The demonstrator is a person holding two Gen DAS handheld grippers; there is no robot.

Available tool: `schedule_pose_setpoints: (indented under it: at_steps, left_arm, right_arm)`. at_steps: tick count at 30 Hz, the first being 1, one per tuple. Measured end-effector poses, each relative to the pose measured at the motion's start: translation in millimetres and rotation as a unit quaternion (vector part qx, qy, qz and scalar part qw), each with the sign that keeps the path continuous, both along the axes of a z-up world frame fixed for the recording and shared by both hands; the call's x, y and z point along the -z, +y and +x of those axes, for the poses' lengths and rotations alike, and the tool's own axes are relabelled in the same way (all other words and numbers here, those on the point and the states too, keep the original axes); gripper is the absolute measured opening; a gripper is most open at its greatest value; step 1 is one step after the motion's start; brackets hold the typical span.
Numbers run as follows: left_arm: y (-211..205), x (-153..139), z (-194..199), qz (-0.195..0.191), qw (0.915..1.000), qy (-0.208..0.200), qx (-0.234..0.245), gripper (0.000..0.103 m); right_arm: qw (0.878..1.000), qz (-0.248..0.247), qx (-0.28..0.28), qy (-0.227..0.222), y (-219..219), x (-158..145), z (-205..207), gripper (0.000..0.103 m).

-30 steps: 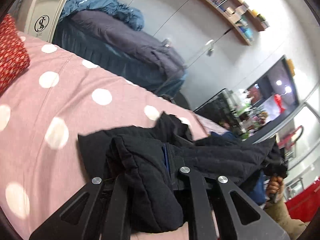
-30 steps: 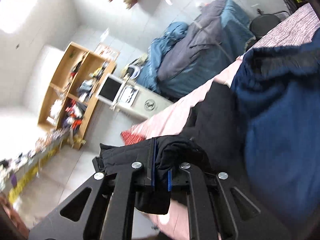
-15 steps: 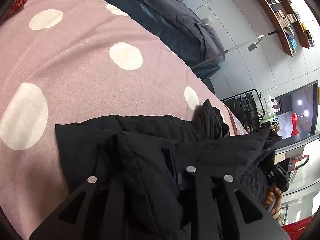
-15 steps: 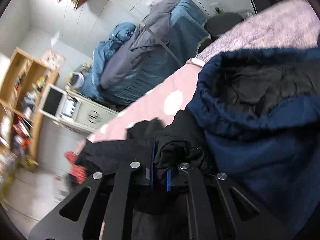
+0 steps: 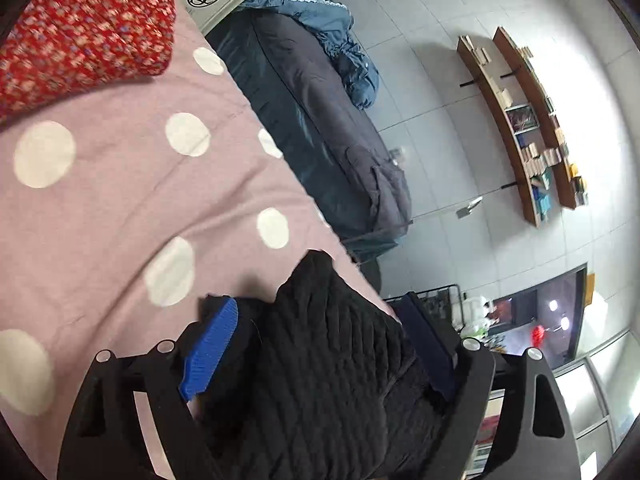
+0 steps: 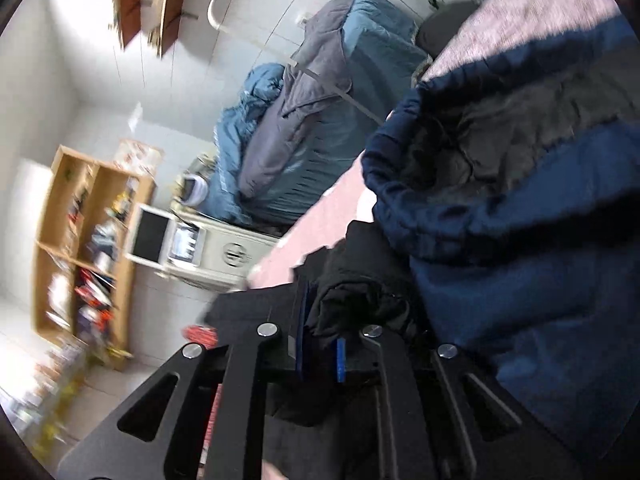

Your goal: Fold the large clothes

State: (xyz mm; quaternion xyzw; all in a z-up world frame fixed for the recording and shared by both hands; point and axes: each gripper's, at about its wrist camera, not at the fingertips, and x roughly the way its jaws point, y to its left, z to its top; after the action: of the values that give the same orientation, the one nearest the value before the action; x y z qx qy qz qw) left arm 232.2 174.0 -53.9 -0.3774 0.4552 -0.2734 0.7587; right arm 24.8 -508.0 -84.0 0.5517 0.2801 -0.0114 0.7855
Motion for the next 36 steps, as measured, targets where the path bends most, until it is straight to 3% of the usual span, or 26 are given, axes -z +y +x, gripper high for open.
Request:
schedule_pose_setpoints:
  at_steps: [4, 5, 6, 8, 10, 13, 16, 18, 20, 23, 25, 26, 29, 30, 32, 34, 36]
  left_arm:
    - [-16.4, -16.1, -36.2, 0.076, 0.9950, -0.029, 0.057, 0.082]
    - [-24.2, -19.1, -46.5, 0.096, 0.9920, -0.040, 0.072, 0.083]
    - [-33.0, -20.2, -56.2, 0.112, 0.9887, -0.050, 0.086, 0.084]
    - [-55.6, -21.7, -75.9, 0.148, 0.9802, -0.074, 0.109, 0.085]
    - [-78.5, -22.9, -94.3, 0.182, 0.9697, -0.100, 0.129, 0.086]
    - [-107.9, -24.0, -117.7, 0.227, 0.9537, -0.138, 0.141, 0.086]
    - [-136.5, -23.1, -135.1, 0.272, 0.9361, -0.169, 0.145, 0.087]
    - [-154.1, -17.8, -145.5, 0.286, 0.9288, -0.180, 0.152, 0.089]
    - [-165.7, -12.2, -152.0, 0.288, 0.9271, -0.179, 0.159, 0.092]
    - [-180.1, 6.1, -153.8, 0.297, 0.9268, -0.157, 0.167, 0.092]
    - [-184.1, 19.2, -151.4, 0.313, 0.9254, -0.143, 0.159, 0.092]
    - [-184.7, 26.8, -148.2, 0.319, 0.9253, -0.135, 0.154, 0.092]
    - [-187.9, 45.6, -140.6, 0.336, 0.9220, -0.117, 0.153, 0.093]
    - [-190.6, 52.7, -137.9, 0.338, 0.9194, -0.117, 0.163, 0.097]
    - [-196.8, 58.6, -135.2, 0.356, 0.9105, -0.119, 0.173, 0.097]
    - [-203.9, 63.9, -133.1, 0.373, 0.9028, -0.117, 0.179, 0.097]
    - [-211.7, 69.7, -129.1, 0.391, 0.8950, -0.113, 0.182, 0.098]
  right_arm:
    - [0.994, 0.093, 0.024, -0.056, -4.6, 5.8, -15.1, 0.034]
    - [0.989, 0.121, 0.035, -0.074, -4.7, 7.7, -19.9, 0.047]
    - [0.985, 0.140, 0.045, -0.091, -5.3, 8.4, -24.2, 0.060]
    - [0.973, 0.174, 0.079, -0.128, -6.1, 6.7, -38.2, 0.073]
    - [0.965, 0.183, 0.124, -0.141, -5.3, -1.9, -57.5, 0.079]
    - [0.978, 0.117, 0.117, -0.130, 4.2, -30.3, -73.7, 0.079]
    - [0.993, -0.039, 0.071, -0.089, 37.9, -72.4, -84.5, 0.079]
    - [0.986, -0.155, 0.025, -0.054, 73.3, -95.2, -85.1, 0.079]
    - [0.967, -0.253, -0.018, -0.029, 111.3, -106.4, -85.5, 0.079]
    - [0.914, -0.397, -0.076, 0.033, 176.0, -102.5, -79.9, 0.080]
    - [0.884, -0.449, -0.105, 0.069, 201.1, -87.1, -75.0, 0.080]
    - [0.864, -0.480, -0.117, 0.100, 215.0, -75.6, -68.5, 0.080]
    - [0.820, -0.538, -0.124, 0.152, 232.2, -48.2, -58.8, 0.084]
    - [0.807, -0.555, -0.126, 0.158, 233.5, -42.3, -56.5, 0.087]
    - [0.767, -0.602, -0.128, 0.183, 242.1, -26.1, -51.7, 0.091]
    - [0.743, -0.626, -0.125, 0.201, 243.3, -14.6, -47.7, 0.094]
    - [0.743, -0.625, -0.115, 0.209, 242.9, -11.3, -42.6, 0.097]
